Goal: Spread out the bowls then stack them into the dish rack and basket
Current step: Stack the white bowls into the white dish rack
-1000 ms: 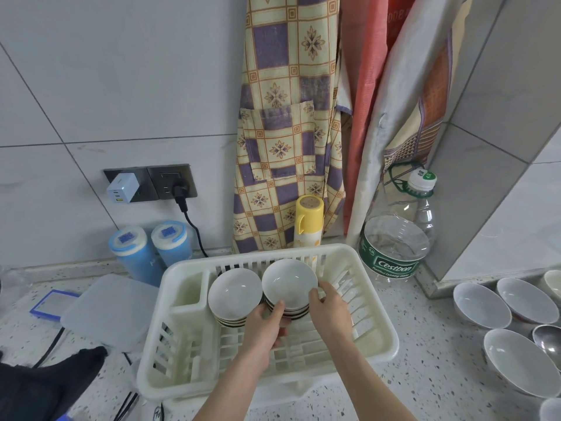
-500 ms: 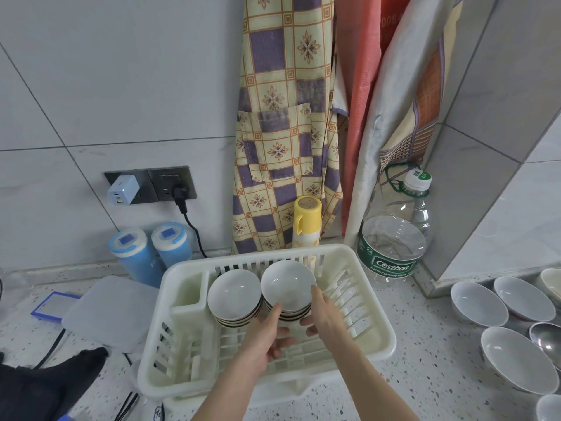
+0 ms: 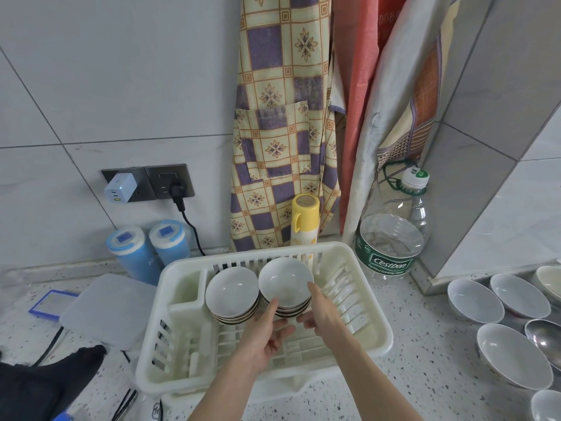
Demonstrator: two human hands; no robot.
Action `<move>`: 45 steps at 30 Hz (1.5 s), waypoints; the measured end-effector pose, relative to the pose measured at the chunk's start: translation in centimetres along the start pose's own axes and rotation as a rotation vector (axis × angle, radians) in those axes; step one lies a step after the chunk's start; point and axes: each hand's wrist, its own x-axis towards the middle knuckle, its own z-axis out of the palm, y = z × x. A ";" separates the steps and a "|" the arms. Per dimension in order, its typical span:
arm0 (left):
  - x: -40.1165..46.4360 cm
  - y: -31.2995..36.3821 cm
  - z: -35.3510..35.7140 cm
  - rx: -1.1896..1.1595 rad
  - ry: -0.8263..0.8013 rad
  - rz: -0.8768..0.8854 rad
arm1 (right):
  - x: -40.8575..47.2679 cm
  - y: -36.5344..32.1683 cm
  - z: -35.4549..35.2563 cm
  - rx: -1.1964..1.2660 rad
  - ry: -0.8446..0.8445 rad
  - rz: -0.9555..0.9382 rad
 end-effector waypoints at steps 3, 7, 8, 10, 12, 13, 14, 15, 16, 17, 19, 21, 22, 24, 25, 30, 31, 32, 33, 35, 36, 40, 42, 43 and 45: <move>-0.7 0.2 0.0 -0.016 -0.018 -0.017 | -0.2 -0.1 0.0 -0.079 0.000 -0.003; -2.5 0.4 -0.5 0.011 -0.033 -0.001 | -1.2 -0.4 -0.7 -0.187 0.018 0.006; -3.0 0.3 -0.8 0.031 -0.027 0.013 | -1.7 -0.5 -1.1 -0.213 0.033 -0.016; -4.0 0.1 -1.4 0.034 -0.034 0.041 | -2.8 -0.6 -2.0 -0.240 0.080 -0.094; -5.1 -0.3 -1.6 -0.007 -0.050 0.062 | -4.3 -0.5 -3.1 -0.212 0.128 -0.165; -5.8 -0.5 -1.6 -0.022 -0.053 0.078 | -5.0 -0.3 -3.8 -0.191 0.148 -0.194; -6.4 -0.8 -1.5 -0.030 -0.052 0.095 | -5.7 -0.1 -4.4 -0.169 0.166 -0.221; -7.0 -1.2 -1.1 -0.030 -0.054 0.112 | -6.4 0.2 -5.2 -0.139 0.184 -0.251; -7.6 -1.6 -0.7 -0.021 -0.060 0.125 | -7.0 0.6 -6.0 -0.100 0.203 -0.283; -8.2 -2.1 -0.2 -0.006 -0.071 0.138 | -7.6 1.0 -6.9 -0.058 0.220 -0.318; -9.2 -3.4 1.4 0.026 -0.099 0.166 | -8.6 1.9 -9.0 0.003 0.242 -0.382; -10.0 -4.9 3.6 0.066 -0.120 0.187 | -9.2 2.8 -11.5 0.027 0.252 -0.415; -10.4 -5.8 4.8 0.099 -0.130 0.187 | -9.4 3.2 -12.9 0.033 0.257 -0.415; -10.8 -7.8 7.7 0.189 -0.154 0.167 | -9.3 4.2 -15.8 0.038 0.275 -0.401; -11.0 -9.0 9.3 0.237 -0.171 0.141 | -9.2 4.7 -17.4 0.040 0.284 -0.391; -10.9 -15.5 18.0 0.472 -0.250 -0.032 | -8.0 7.5 -26.2 -0.035 0.303 -0.330; -10.9 -16.6 19.6 0.514 -0.267 -0.051 | -7.7 8.1 -28.1 -0.068 0.308 -0.319; -10.8 -17.7 21.2 0.557 -0.280 -0.064 | -7.4 8.8 -29.9 -0.086 0.313 -0.302; -10.8 -18.6 22.7 0.600 -0.288 -0.068 | -7.0 9.4 -31.7 -0.092 0.321 -0.282; -10.8 -20.2 25.2 0.680 -0.288 -0.065 | -6.4 10.5 -34.9 -0.131 0.346 -0.246; -10.9 -20.9 26.3 0.711 -0.281 -0.069 | -6.2 11.1 -36.4 -0.153 0.351 -0.231; -11.4 -22.9 30.0 0.778 -0.278 -0.107 | -5.8 12.7 -41.0 -0.181 0.345 -0.183; -11.5 -23.7 31.3 0.748 -0.278 -0.132 | -5.4 13.5 -42.5 -0.173 0.324 -0.165; -11.6 -24.0 31.8 0.726 -0.284 -0.131 | -5.2 13.8 -43.1 -0.173 0.316 -0.160; -11.7 -24.6 32.5 0.686 -0.293 -0.111 | -5.0 14.2 -43.9 -0.181 0.301 -0.164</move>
